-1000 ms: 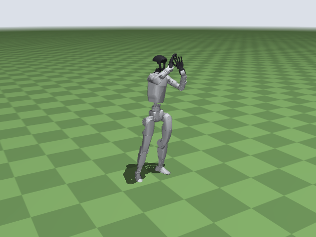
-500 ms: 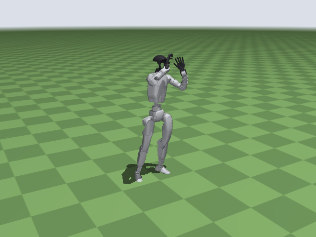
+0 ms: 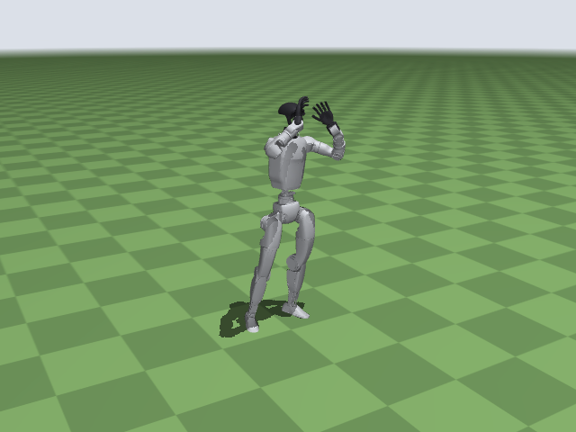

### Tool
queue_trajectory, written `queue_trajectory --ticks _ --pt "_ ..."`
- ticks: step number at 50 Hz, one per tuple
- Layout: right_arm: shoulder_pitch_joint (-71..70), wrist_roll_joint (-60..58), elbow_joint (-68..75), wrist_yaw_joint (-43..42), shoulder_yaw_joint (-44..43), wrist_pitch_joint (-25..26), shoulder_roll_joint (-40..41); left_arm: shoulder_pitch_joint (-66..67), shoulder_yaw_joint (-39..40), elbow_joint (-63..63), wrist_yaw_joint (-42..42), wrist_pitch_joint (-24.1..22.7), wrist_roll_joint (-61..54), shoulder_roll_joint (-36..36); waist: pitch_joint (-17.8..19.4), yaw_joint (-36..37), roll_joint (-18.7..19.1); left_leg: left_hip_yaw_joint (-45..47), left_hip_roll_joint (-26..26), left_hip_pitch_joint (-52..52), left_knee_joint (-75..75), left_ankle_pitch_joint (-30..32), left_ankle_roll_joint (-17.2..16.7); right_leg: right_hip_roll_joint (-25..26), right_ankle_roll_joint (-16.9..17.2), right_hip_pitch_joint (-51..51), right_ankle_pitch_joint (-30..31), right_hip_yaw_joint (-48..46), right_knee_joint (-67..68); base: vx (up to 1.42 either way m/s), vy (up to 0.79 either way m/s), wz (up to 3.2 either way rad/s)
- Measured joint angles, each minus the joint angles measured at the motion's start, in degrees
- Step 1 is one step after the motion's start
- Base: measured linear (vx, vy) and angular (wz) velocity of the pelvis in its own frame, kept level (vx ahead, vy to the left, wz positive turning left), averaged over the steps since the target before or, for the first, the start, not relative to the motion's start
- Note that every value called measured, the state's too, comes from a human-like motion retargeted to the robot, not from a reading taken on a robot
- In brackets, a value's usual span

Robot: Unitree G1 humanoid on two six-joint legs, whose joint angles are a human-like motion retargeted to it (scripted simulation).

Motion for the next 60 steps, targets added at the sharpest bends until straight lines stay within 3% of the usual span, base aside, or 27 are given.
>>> queue_trajectory --ticks 3,5,7,11,14,17,20,23,25,27,30,34,38,40,42,44,47,50,52,54,56,60 --pt "-6.1 -2.8 1.2 -0.3 3.7 3.2 0.0 -5.5 -2.9 0.4 1.3 3.3 2.6 2.7 -1.4 -1.0 0.2 0.3 0.2 -0.4 -0.2 0.2 -0.2 0.2 -0.1 -0.5 0.2 0.2 -0.2 0.00 0.00 0.00" --pt "-16.7 -6.0 10.7 -2.5 9.8 8.0 2.1 -16.3 -8.2 10.2 3.5 6.7 4.1 3.2 -3.3 -2.2 0.4 0.4 0.4 -0.8 -0.3 0.5 -0.6 0.4 0.0 -1.1 0.4 0.2 -0.1 0.00 0.00 0.00" --pt "-29.7 -5.9 26.8 -6.2 17.0 12.3 5.6 -31.1 -16.9 27.6 7.0 9.8 2.5 0.8 -4.1 -2.3 0.7 0.6 0.5 -1.1 -0.6 0.8 -1.1 0.5 0.5 -1.5 0.5 0.1 -0.2 0.00 0.00 0.00" --pt "-46.4 10.8 58.6 -12.9 25.1 14.0 16.6 -52.1 -32.1 64.3 8.9 10.9 -10.6 -5.5 -5.2 -2.5 1.0 1.1 0.8 -1.5 -0.9 1.2 -1.5 0.9 1.2 -1.9 0.8 0.0 -0.9 0.00 0.00 0.00" --pt "-49.1 19.4 68.4 -13.7 26.1 11.8 20.5 -55.8 -38.4 74.1 7.4 9.4 -15.1 -6.7 -5.7 -2.7 1.1 1.3 0.9 -1.7 -0.9 1.2 -1.5 1.2 1.5 -1.8 1.0 0.0 -1.4 0.00 0.00 0.00" --pt "-44.5 15.4 61.0 -14.0 25.9 10.8 17.1 -50.8 -35.2 64.2 8.6 8.1 -10.9 -3.1 -5.3 -3.0 0.7 1.5 1.0 -1.2 -0.7 1.0 -1.5 1.2 1.5 -1.4 0.8 0.2 -1.6 0.00 0.00 0.00" --pt "-31.6 5.2 39.3 -11.6 20.3 10.8 9.1 -34.0 -20.5 40.8 9.7 7.8 -4.1 0.1 -3.6 -2.3 0.7 1.7 1.0 -0.2 -0.5 0.4 -1.1 1.1 0.9 -0.6 0.2 0.7 -1.0 0.00 0.00 0.00" --pt "-12.6 -1.6 17.4 -4.5 7.0 5.6 6.1 -9.2 -3.0 17.2 5.1 3.5 0.1 -0.4 -1.8 -1.8 1.0 1.9 1.1 0.8 0.1 -0.4 -0.3 1.1 0.1 -0.2 -0.4 1.6 0.0 0.00 0.00 0.00" --pt "-5.1 -1.6 7.9 -1.5 1.4 0.9 5.9 1.5 3.5 6.9 2.2 0.5 1.6 -1.3 0.1 -1.4 0.9 2.2 1.2 1.3 0.4 -0.7 0.0 1.1 -0.3 -0.1 -0.7 2.1 0.7 0.00 0.00 0.00" --pt "-4.0 -2.6 4.5 -0.8 1.3 0.5 6.2 5.0 4.2 2.8 1.3 0.0 2.0 -1.3 -0.2 -1.6 0.7 2.4 1.4 1.4 0.6 -0.8 0.3 1.2 -0.5 -0.3 -0.7 2.3 1.0 0.00 0.00 0.00" --pt "-10.7 -5.6 7.7 -2.2 5.9 5.7 6.1 -0.6 0.7 4.4 1.7 3.2 1.4 0.3 -2.6 -2.2 0.5 2.7 1.6 1.1 0.5 -0.7 0.5 1.3 -0.5 -0.9 -0.5 2.4 1.4 0.00 0.00 0.00" --pt "-29.1 -4.9 31.1 -7.2 19.3 13.4 8.6 -24.7 -13.9 29.3 4.3 8.2 -4.7 -3.3 -6.6 -2.2 0.7 2.7 1.9 0.5 0.2 -0.2 0.3 1.6 0.3 -1.5 -0.1 2.0 1.1 0.00 0.00 0.00" --pt "-40.9 7.0 53.6 -10.6 29.0 14.1 14.0 -44.9 -29.2 58.0 4.3 9.5 -15.4 -8.6 -7.8 -2.3 0.4 2.7 2.1 0.2 -0.1 0.2 0.1 1.9 0.9 -1.4 0.1 1.5 0.3 0.00 0.00 0.00" --pt "-42.4 11.6 59.1 -11.4 29.7 13.4 16.2 -49.0 -34.0 65.1 4.0 9.0 -18.7 -9.7 -7.7 -2.7 0.4 2.9 2.1 0.4 -0.1 0.2 0.1 2.0 0.9 -1.1 0.1 1.5 0.1 0.00 0.00 0.00" --pt "-40.5 11.9 57.8 -12.3 26.7 12.6 16.8 -48.5 -34.4 63.4 4.4 8.0 -18.4 -8.8 -7.2 -3.1 0.5 3.1 2.2 0.7 0.1 0.0 0.2 2.1 0.7 -0.8 0.0 1.8 0.0 0.00 0.00 0.00" --pt "-35.2 8.3 49.6 -12.6 21.1 12.2 15.1 -43.7 -30.2 54.0 5.0 7.2 -15.3 -6.5 -5.9 -3.3 0.6 3.6 2.2 1.4 0.4 -0.3 0.4 2.1 0.5 -0.5 -0.2 2.4 0.3 0.02 -0.02 -0.23" --pt "-20.5 -0.8 29.2 -9.1 8.5 10.9 11.2 -28.5 -16.9 31.4 2.6 5.5 -9.2 -3.3 -3.3 -2.9 1.0 4.4 2.3 2.4 1.0 -1.0 1.1 2.1 0.2 -0.1 -0.6 3.7 0.9 0.01 -0.02 -0.33" --pt "-3.2 -4.8 10.2 -4.6 -5.7 4.9 10.3 -11.2 -3.2 10.8 -1.4 2.3 -4.2 -1.3 -0.8 -2.8 1.7 5.3 2.4 3.0 1.7 -1.7 1.8 2.2 -0.2 -0.1 -1.0 5.1 1.5 0.00 -0.01 -0.33" --pt "1.7 -5.5 4.6 -4.2 -10.1 2.3 10.9 -7.1 -0.1 5.0 -0.7 2.0 -1.1 -0.7 -0.5 -3.4 2.2 5.9 2.5 3.0 1.9 -1.9 1.9 2.3 -0.4 -0.4 -1.0 5.7 1.5 0.01 -0.01 -0.27" --pt "2.0 -6.7 3.0 -4.4 -11.3 3.0 10.9 -7.6 -0.2 4.0 0.0 3.7 1.5 0.1 -1.6 -4.3 2.8 6.4 2.6 3.0 1.7 -1.8 1.9 2.5 -0.4 -0.7 -0.8 6.2 1.3 0.02 -0.01 -0.23" --pt "-3.1 -8.2 6.4 -5.6 -9.5 6.8 10.2 -13.5 -3.7 8.6 0.2 6.8 3.4 1.1 -3.3 -5.6 3.3 6.9 2.7 2.9 1.4 -1.5 1.7 2.7 -0.4 -1.2 -0.6 6.5 1.3 0.02 -0.01 -0.19" --pt "-25.2 -6.4 32.8 -12.6 4.2 15.9 10.9 -34.4 -19.4 32.9 1.2 10.8 1.8 -0.8 -6.4 -8.4 4.0 8.0 2.9 2.9 0.5 -0.8 0.6 3.1 0.6 -1.9 0.0 7.0 0.9 0.00 0.00 0.00"
